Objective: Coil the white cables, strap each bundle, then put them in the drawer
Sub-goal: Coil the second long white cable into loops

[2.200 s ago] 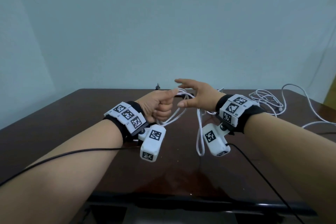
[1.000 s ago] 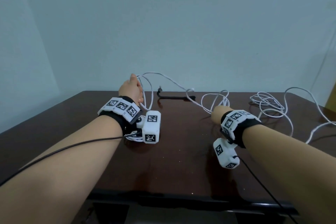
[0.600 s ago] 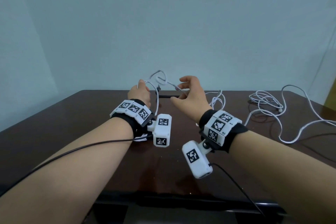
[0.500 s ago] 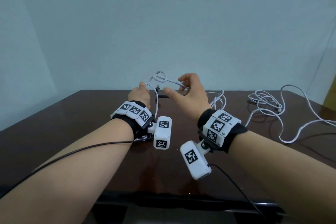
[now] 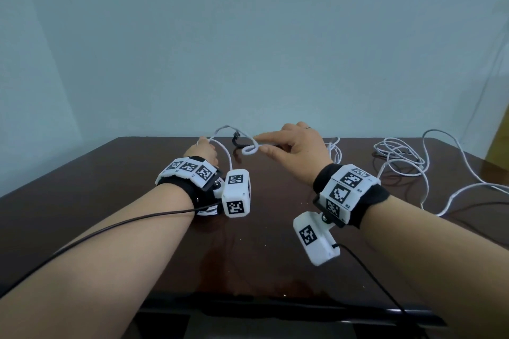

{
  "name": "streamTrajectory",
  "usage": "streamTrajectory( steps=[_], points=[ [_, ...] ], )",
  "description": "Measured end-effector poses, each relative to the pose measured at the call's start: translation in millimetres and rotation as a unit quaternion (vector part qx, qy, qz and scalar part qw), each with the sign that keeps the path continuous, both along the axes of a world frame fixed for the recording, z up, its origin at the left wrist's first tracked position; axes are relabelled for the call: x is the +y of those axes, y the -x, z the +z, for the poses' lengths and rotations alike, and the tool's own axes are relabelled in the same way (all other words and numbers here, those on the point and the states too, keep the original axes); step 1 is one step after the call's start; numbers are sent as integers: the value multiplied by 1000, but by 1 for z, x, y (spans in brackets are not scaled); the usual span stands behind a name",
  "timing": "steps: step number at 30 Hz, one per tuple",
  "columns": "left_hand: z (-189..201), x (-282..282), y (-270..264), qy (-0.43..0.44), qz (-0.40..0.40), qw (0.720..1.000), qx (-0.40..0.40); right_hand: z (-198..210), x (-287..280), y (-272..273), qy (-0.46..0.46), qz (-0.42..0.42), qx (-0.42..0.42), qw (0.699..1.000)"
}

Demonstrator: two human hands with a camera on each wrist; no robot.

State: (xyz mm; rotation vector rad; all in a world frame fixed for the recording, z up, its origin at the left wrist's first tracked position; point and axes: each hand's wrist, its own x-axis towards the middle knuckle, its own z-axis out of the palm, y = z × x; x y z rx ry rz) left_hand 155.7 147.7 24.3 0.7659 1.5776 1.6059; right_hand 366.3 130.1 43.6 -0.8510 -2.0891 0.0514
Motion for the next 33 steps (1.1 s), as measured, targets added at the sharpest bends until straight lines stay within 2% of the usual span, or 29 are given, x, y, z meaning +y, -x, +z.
streamTrajectory(
  steps=[3, 6, 9, 12, 15, 16, 17, 18, 20, 21, 22, 23, 24, 26, 28, 30, 31, 33],
  points=[
    [6, -5, 10, -39, 11, 999, -33, 2, 3, -9, 31, -46, -77, 995],
    [21, -15, 11, -117, 17, 990, -79, 2, 7, -13, 91, -87, -149, 981],
    [37, -24, -4, -226, -45, 967, -108, 1, 13, -12, 167, -150, -181, 958],
    [46, -34, -21, -272, -114, 947, -125, 7, 22, -13, 235, -205, -182, 933],
    [39, -40, -21, -279, -181, 935, -123, 12, 39, -16, 301, -257, -113, 911],
    [35, -41, -19, -269, -205, 935, -109, 11, 44, -16, 334, -254, -63, 905],
    [31, -42, -16, -255, -226, 936, -88, 10, 49, -18, 366, -218, 14, 905],
    [26, -43, -12, -234, -236, 941, -65, 10, 54, -22, 410, -155, 136, 889],
    [17, -43, -2, -187, -231, 954, -31, 12, 54, -34, 466, -55, 351, 810],
    [13, -43, 3, -164, -215, 963, -20, 12, 55, -40, 493, -34, 401, 771],
    [10, -42, 8, -143, -194, 970, -12, 10, 57, -44, 510, -12, 419, 751],
    [8, -41, 12, -126, -174, 977, -10, 11, 54, -45, 513, -3, 403, 758],
    [6, -41, 15, -115, -156, 981, -13, 10, 51, -45, 501, -8, 364, 785],
    [6, -41, 17, -114, -119, 986, -41, 6, 43, -42, 436, -49, 227, 869],
    [8, -39, 19, -122, -82, 986, -79, 3, 39, -40, 348, -104, 93, 927],
    [10, -38, 22, -129, -56, 985, -100, 1, 40, -40, 284, -142, 2, 948],
    [9, -37, 24, -128, -47, 985, -102, 0, 41, -41, 266, -160, -14, 951],
    [7, -35, 25, -115, -39, 988, -99, 0, 47, -43, 253, -177, 29, 951]
  ],
)
